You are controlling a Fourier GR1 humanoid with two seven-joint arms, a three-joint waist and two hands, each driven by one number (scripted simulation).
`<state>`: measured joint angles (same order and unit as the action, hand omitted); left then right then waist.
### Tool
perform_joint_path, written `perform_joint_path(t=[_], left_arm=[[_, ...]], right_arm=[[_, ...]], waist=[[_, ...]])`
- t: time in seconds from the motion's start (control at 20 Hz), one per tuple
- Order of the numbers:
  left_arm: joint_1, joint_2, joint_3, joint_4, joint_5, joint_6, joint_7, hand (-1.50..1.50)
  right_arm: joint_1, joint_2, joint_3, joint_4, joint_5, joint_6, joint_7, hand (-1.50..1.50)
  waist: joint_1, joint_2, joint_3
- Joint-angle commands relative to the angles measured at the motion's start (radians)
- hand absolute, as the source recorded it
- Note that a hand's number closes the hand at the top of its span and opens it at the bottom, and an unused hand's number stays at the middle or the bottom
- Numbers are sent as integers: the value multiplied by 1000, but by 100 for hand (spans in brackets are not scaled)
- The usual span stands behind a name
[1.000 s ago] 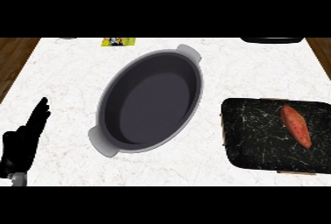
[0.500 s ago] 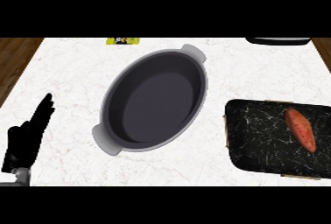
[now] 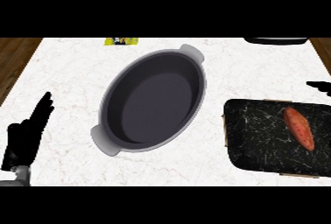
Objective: Pick the sweet potato from the tray and place it in the pot
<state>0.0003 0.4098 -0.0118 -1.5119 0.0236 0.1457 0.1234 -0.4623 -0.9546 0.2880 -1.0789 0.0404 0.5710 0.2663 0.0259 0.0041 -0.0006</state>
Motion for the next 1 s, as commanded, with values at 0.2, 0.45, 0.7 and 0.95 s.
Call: perform_joint_path(t=[0.2, 0.45, 0.7, 0.95], left_arm=[[20, 15, 58, -65, 11, -49, 43, 0], [61, -47, 37, -63, -39, -36, 9, 0], [2, -34, 108, 46, -14, -91, -35, 0], [50, -42, 96, -41, -61, -98, 3, 0]], right_arm=[[-69, 125, -2, 7, 117, 76, 110, -150], [-93, 156, -11, 147, 265, 88, -8, -150], [-87, 220, -35, 180, 328, 89, 8, -150], [-105, 243, -59, 285, 424, 73, -61, -150]], waist=[[-17, -5, 0], [-14, -3, 1], [-20, -3, 0], [-15, -2, 1]])
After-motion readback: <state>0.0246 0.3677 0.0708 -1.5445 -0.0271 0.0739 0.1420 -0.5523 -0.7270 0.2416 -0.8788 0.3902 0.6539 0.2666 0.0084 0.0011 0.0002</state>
